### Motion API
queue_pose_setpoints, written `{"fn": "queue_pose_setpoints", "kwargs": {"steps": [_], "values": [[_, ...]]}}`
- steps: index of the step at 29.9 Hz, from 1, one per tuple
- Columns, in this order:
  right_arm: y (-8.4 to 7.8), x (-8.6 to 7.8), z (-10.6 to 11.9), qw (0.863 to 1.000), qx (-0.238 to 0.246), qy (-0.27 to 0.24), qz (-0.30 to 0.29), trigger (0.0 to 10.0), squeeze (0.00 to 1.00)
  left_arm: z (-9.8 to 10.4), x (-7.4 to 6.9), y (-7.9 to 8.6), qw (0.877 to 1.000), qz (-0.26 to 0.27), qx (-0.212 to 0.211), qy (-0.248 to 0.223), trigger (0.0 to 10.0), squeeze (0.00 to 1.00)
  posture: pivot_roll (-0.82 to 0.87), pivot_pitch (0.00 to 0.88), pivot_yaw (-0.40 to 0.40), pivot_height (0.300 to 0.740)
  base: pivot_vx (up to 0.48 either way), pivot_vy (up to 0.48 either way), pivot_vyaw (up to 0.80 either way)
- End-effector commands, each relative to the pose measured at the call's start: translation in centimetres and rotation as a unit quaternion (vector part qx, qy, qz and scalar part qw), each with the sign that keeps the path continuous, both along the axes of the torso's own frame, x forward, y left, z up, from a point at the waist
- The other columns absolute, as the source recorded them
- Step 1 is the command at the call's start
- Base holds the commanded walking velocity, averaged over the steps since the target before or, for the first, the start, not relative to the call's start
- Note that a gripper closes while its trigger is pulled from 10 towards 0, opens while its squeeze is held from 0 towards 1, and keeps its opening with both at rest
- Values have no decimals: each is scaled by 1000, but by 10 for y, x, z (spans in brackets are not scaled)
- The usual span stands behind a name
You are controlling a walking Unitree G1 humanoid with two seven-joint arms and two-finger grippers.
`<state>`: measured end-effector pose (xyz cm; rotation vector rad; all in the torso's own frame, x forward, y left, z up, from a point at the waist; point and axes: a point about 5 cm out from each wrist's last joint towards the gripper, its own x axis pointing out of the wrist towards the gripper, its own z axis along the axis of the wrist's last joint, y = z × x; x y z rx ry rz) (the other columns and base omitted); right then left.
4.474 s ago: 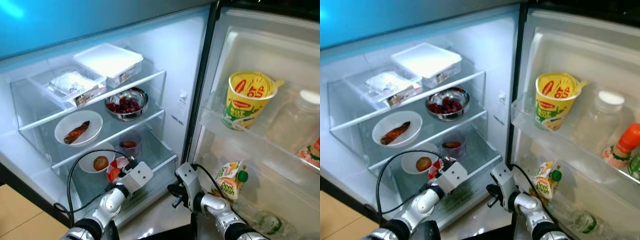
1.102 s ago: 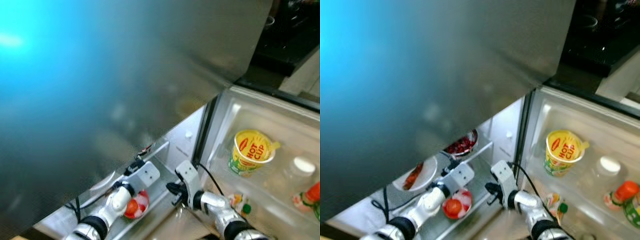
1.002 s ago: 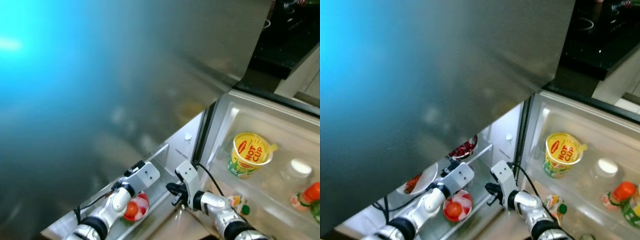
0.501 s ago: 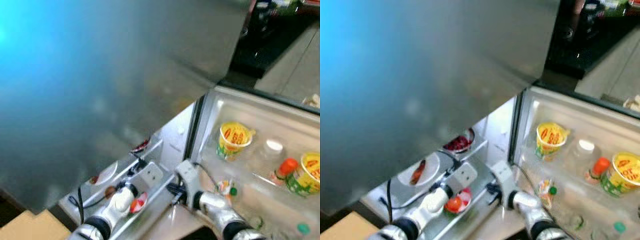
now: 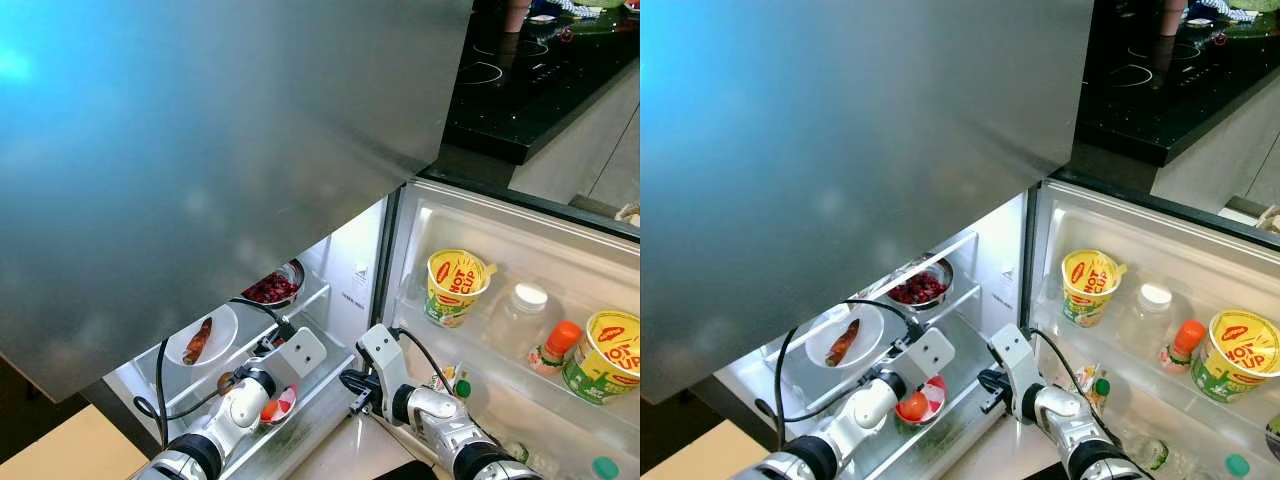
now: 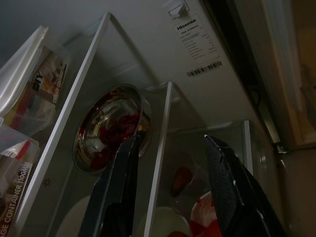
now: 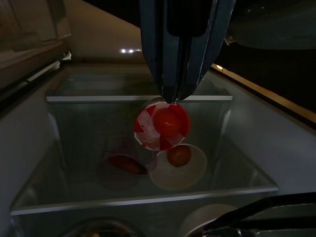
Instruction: Restocking fridge
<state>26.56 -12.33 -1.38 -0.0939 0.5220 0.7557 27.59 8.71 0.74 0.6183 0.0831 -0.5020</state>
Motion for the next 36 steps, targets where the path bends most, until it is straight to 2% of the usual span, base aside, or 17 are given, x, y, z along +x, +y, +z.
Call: {"fn": "queue_pose_setpoints", "kwargs": {"steps": [1,15,16,21,23,26,32,34,35,36], "values": [[2,-4,-4,1000,-3,9,7,10000,0,-5,-2,5,1000,1,13,11,10000,0,-27,0,22,684,0,0,0],[-15,-25,-24,997,-36,59,-27,10000,0,-21,-17,11,998,-5,25,54,10000,0,-25,0,15,734,0,0,0],[-23,-32,-33,994,-71,76,-45,10000,0,-27,-23,11,997,-13,25,77,10000,0,-23,0,13,739,0,0,0],[-31,-41,-40,989,-102,93,-61,10000,0,-35,-31,10,994,-22,29,102,10000,0,-22,0,12,739,0,0,0],[-40,-51,-48,983,-128,110,-76,10000,0,-44,-42,13,990,-27,35,131,10000,0,-22,0,12,739,0,0,0],[-53,-69,-59,973,-156,137,-102,10000,0,-58,-57,23,983,2,25,183,10000,0,-22,0,9,739,0,0,0],[-60,-80,-65,966,-168,156,-122,10000,0,-67,-67,30,974,33,6,226,10000,0,-24,0,5,739,0,0,0],[-65,-87,-69,959,-183,167,-138,10000,0,-74,-75,36,962,68,-18,263,10000,0,-24,0,5,739,0,0,0],[-65,-87,-69,959,-183,167,-138,10000,0,-74,-75,36,962,68,-18,263,10000,0,-24,0,5,739,0,0,0],[-67,-90,-70,956,-187,172,-147,10000,0,-78,-80,40,955,89,-30,282,10000,0,-22,0,3,739,0,0,0]]}}
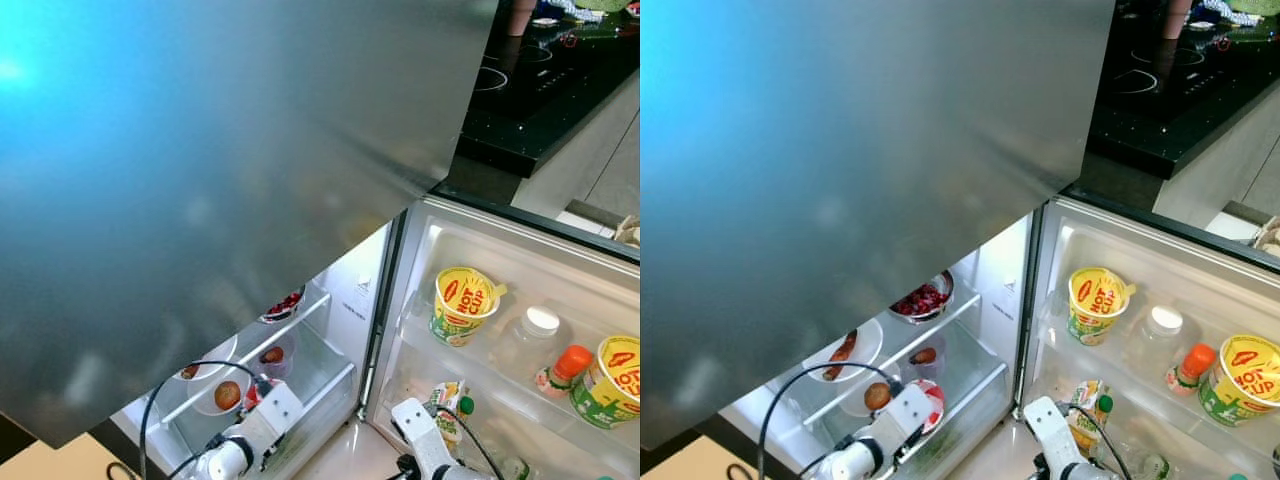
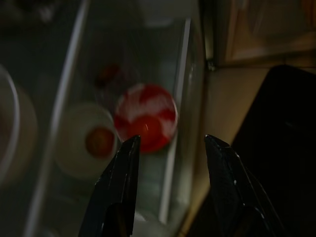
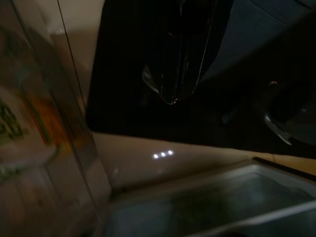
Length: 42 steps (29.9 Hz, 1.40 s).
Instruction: Restocking fridge
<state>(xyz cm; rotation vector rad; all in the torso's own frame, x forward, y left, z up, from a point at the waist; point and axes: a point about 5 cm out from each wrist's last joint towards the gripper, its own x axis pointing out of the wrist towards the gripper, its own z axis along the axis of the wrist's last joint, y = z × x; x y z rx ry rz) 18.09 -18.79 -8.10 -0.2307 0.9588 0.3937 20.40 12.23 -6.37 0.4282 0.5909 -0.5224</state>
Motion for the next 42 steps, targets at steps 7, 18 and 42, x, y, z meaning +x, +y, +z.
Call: {"fn": "queue_pose_setpoints", "kwargs": {"steps": [7,18,42], "values": [[-13,-22,-10,997,-24,33,-70,10000,0,-26,-39,27,980,145,-44,128,10000,0,-22,0,3,739,0,0,0],[-24,-47,-18,990,-34,70,-118,10000,0,-42,-79,49,935,270,-68,218,10000,0,-23,0,-1,739,-218,0,0],[-28,-41,-16,990,-40,69,-118,10000,0,-43,-83,66,909,337,-72,234,10000,0,-26,0,-16,739,-480,0,0]]}}
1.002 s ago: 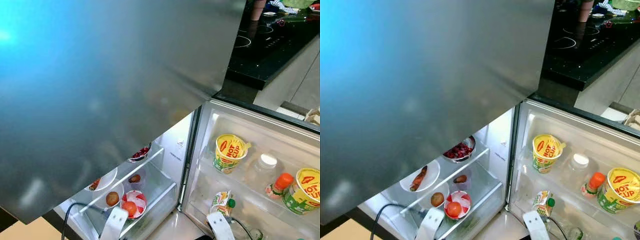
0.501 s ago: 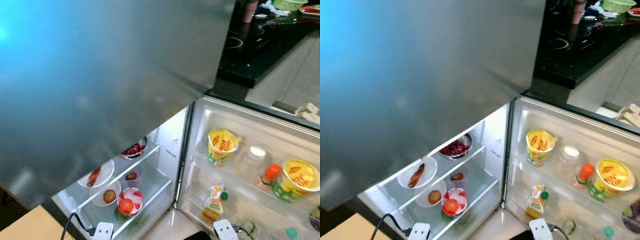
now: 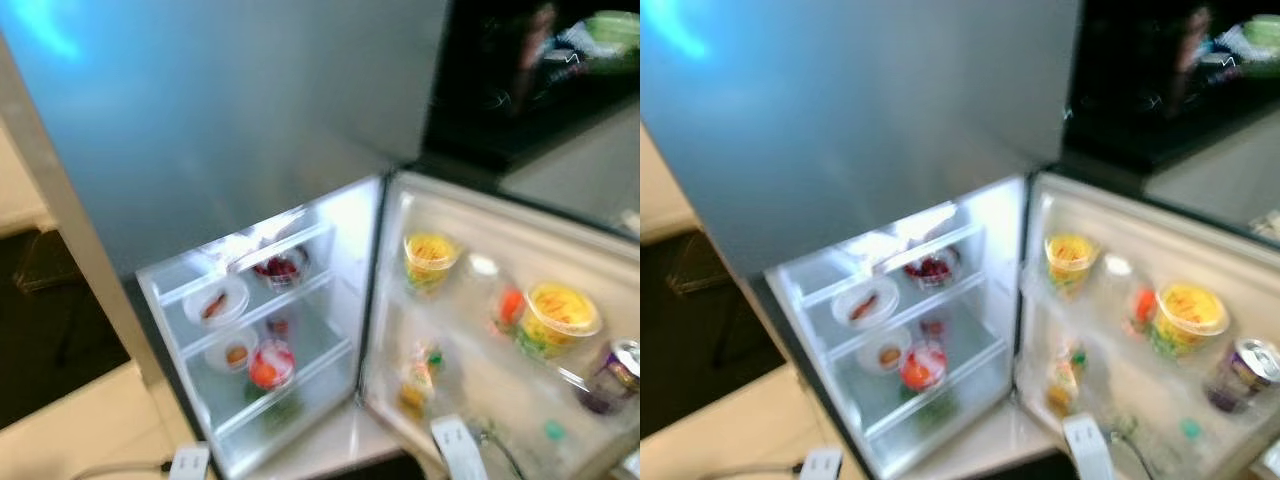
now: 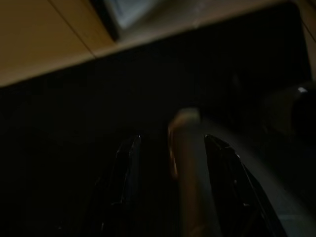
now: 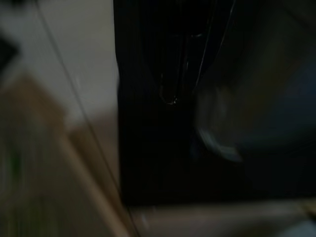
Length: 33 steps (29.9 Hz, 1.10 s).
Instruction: Restocking fridge
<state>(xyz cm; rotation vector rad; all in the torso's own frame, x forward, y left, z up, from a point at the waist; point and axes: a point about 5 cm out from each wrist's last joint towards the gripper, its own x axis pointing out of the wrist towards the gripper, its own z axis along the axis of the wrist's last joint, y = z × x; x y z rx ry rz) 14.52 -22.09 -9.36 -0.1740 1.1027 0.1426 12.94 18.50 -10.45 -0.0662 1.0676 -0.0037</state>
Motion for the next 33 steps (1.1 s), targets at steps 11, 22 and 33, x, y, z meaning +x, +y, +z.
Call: {"fn": "queue_pose_setpoints", "kwargs": {"steps": [11,22,33], "values": [[2,-11,-5,1000,6,23,6,10000,0,-4,-14,6,1000,-5,17,25,10000,0,-32,0,-20,739,0,0,0],[1,-7,-3,999,3,23,22,10000,0,-3,-11,4,999,-35,9,24,10000,0,-31,0,-25,739,0,0,0],[5,-7,-3,999,5,23,29,10000,0,-3,-14,9,999,-43,9,32,10000,0,-39,0,-10,739,0,-388,0]]}}
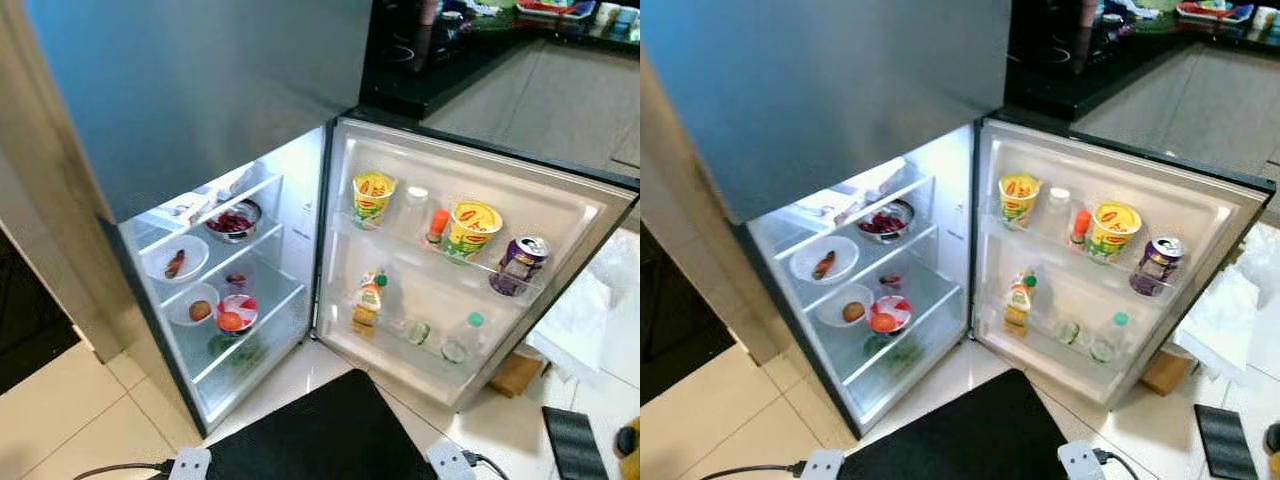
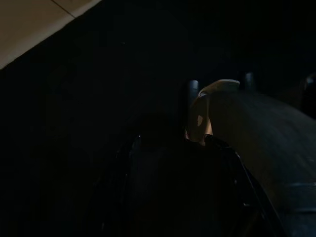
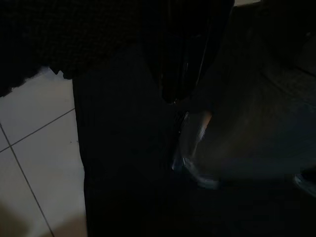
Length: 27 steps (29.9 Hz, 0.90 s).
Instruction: Restocking fridge
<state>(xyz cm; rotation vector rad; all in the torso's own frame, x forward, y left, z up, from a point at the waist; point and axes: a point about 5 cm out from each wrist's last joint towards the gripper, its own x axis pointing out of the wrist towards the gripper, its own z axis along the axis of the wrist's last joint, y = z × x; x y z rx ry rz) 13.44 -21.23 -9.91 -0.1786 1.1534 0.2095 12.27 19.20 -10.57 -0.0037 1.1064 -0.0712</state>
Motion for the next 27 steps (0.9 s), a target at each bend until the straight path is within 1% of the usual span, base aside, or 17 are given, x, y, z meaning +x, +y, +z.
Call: {"fn": "queue_pose_setpoints", "kwargs": {"steps": [1,7,13,20,27], "values": [[-3,4,2,1000,-6,-5,5,10000,0,-2,-8,2,1000,7,-1,12,10000,0,-40,0,-9,739,0,0,0],[-5,-8,-2,1000,-10,13,11,10000,0,-5,-15,-2,1000,-2,-1,22,10000,0,-38,0,-8,739,0,0,0],[-5,-8,-2,1000,-9,16,11,10000,0,-5,-16,-4,1000,-1,-11,23,10000,0,-39,0,-10,739,0,0,0],[-4,-3,0,1000,-9,13,17,10000,0,-5,-17,-6,1000,-1,-20,22,10000,0,-32,0,-11,739,0,0,0],[5,9,2,1000,-5,4,29,10000,0,-4,-12,-2,1000,8,-19,16,10000,0,-16,0,-5,739,0,0,0]]}}
